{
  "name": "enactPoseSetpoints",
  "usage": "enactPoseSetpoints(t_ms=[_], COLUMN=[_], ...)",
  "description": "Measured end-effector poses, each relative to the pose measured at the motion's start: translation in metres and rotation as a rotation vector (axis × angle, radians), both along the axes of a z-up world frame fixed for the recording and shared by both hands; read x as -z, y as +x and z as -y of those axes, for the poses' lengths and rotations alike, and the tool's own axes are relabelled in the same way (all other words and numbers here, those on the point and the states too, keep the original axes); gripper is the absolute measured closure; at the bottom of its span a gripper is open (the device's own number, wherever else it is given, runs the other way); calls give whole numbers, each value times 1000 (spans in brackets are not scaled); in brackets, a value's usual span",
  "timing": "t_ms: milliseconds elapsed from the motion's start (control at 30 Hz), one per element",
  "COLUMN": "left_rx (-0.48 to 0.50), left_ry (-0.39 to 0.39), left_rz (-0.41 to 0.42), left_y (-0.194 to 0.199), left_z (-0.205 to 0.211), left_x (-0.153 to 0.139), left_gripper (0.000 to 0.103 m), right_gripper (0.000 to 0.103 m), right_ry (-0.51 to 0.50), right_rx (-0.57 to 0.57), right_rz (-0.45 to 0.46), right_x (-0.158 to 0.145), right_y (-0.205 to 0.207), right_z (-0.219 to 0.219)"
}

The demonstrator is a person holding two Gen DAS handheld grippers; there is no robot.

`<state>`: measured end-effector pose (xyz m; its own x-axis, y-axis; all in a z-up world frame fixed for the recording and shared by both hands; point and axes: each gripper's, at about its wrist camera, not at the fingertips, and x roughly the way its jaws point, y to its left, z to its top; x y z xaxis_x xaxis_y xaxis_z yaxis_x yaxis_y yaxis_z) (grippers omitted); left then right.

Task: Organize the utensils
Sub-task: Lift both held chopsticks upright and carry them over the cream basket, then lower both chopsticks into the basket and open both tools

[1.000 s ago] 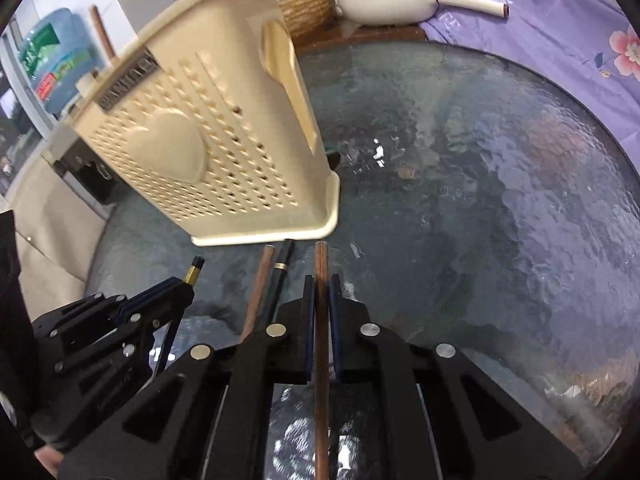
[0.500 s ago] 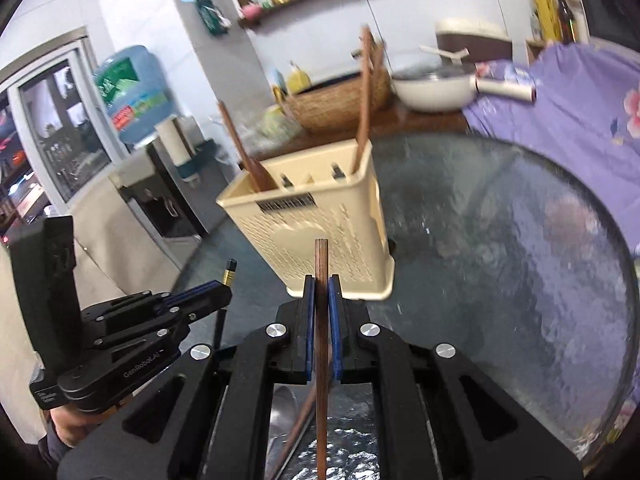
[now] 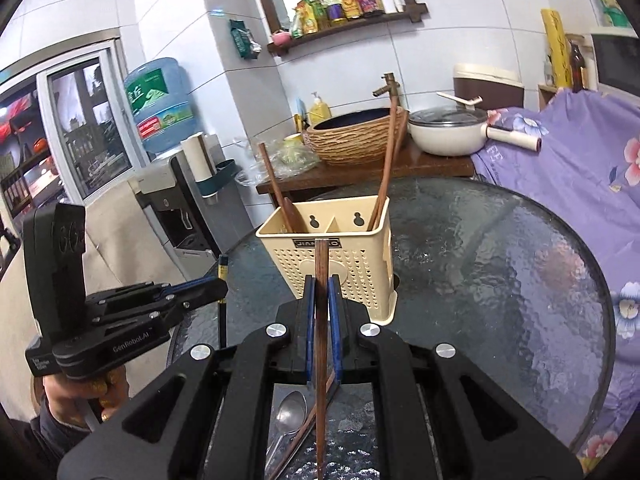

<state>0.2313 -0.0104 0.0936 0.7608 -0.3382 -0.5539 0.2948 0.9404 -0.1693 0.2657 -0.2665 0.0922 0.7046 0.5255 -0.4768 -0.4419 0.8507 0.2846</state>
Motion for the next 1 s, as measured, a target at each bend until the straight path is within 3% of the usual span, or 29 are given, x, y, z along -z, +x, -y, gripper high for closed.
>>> enactPoseSetpoints(t_ms=[533,833,1000], left_rx=[14,14,11], left_ry=[-32,-31,-41], left_rz=[69,139,198], left_y=[-15,-13,-7], left_z=[-9,-5,-3], left_x=[-30,-62,-95], left_gripper=[97,96,96], right_gripper=[96,96,96], right_ry=[22,20,22], right_rx=[-18,-11,11], right_rz=[39,99,173], right_x=[-24,-63,-101], right_y=[-8,-4,6], right_z=[8,6,3])
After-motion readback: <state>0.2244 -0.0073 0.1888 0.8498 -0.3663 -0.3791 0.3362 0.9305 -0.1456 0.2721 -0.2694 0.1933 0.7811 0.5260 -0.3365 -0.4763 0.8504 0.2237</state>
